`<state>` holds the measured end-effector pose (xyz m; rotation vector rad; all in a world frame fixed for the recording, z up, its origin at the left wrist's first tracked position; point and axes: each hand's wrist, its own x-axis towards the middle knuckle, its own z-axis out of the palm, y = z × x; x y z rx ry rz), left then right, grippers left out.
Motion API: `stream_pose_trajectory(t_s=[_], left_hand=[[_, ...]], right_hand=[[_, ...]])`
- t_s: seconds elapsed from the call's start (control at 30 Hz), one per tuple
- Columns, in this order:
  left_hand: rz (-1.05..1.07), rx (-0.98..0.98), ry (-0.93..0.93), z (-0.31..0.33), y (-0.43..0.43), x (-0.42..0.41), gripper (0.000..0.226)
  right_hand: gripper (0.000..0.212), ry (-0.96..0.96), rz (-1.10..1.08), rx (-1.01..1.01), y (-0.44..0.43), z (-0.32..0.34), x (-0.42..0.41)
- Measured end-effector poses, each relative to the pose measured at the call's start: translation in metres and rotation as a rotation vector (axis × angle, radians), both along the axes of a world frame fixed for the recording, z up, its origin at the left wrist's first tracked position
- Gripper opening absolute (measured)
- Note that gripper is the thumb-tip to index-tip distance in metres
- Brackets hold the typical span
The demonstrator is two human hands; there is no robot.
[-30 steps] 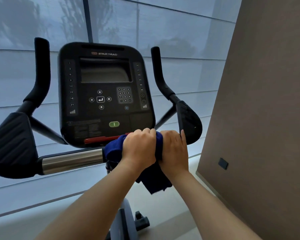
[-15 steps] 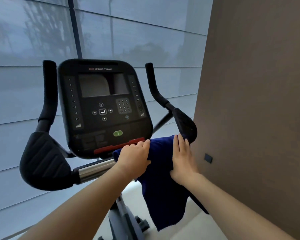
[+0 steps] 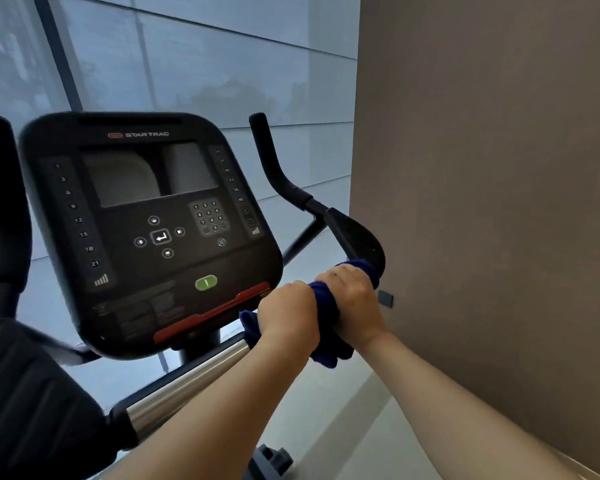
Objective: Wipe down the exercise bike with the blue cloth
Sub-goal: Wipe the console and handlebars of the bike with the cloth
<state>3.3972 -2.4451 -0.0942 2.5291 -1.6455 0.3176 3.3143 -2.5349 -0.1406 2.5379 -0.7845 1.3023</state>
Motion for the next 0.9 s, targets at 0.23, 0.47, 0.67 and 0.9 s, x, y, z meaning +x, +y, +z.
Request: stream_pose_trajectory(t_s=[0.23,0.47,0.67,0.9], left_hand=[[-0.071,-0.012,0.069,0.001,-0.019,-0.006,0.016],[-0.103,-0.066,0.094,0.005,-0.016,-0.010,0.010],[-0.367,-0.164,-0.035,-0.006,0.014,-0.002,0.043],[-0.460,-0.366,0.158,0.021,0.019,-0.037,0.051]], right_hand=[[0.007,0.149,0.102,0.017,-0.013,0.017,-0.008],[0.018,0.123,-0.009,0.290,0.016,0.018,-0.010],[0.032,-0.101,0.052,0.424,0.033,0.019,-0.064],[0.031,-0.088,0.034,0.445,0.036,0.033,-0.132]])
